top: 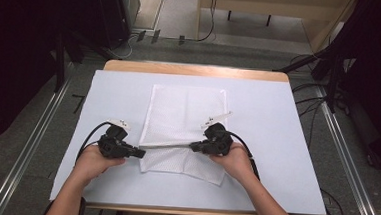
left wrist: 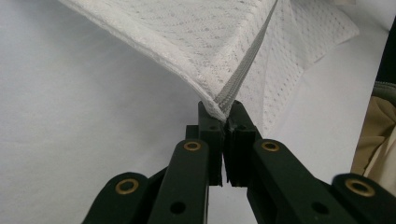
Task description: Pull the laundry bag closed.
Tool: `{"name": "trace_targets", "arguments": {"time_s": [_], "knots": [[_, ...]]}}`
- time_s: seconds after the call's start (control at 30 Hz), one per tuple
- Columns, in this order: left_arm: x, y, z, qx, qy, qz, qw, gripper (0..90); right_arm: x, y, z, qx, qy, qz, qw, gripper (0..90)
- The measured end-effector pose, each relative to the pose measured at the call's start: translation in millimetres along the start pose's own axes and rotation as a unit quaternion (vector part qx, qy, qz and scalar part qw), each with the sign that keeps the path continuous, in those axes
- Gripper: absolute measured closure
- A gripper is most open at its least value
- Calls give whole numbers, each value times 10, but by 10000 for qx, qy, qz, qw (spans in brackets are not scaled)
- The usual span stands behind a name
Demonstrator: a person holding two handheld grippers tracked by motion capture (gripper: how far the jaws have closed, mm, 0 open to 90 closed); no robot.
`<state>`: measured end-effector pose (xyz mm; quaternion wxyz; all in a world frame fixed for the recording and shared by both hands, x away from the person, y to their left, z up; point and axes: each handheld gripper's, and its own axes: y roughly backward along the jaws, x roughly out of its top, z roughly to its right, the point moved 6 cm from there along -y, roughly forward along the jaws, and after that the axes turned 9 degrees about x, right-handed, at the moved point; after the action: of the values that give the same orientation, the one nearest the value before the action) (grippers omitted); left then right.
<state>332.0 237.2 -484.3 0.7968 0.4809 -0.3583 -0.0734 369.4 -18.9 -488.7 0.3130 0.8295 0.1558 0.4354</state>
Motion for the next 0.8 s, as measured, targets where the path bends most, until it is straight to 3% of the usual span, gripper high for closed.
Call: {"name": "trace_targets", "arguments": {"time_s": [0.8], "knots": [[-13, 7, 5, -33, -49, -16, 10000, 880, -56, 110, 29, 12, -96, -91, 9999, 883]]}}
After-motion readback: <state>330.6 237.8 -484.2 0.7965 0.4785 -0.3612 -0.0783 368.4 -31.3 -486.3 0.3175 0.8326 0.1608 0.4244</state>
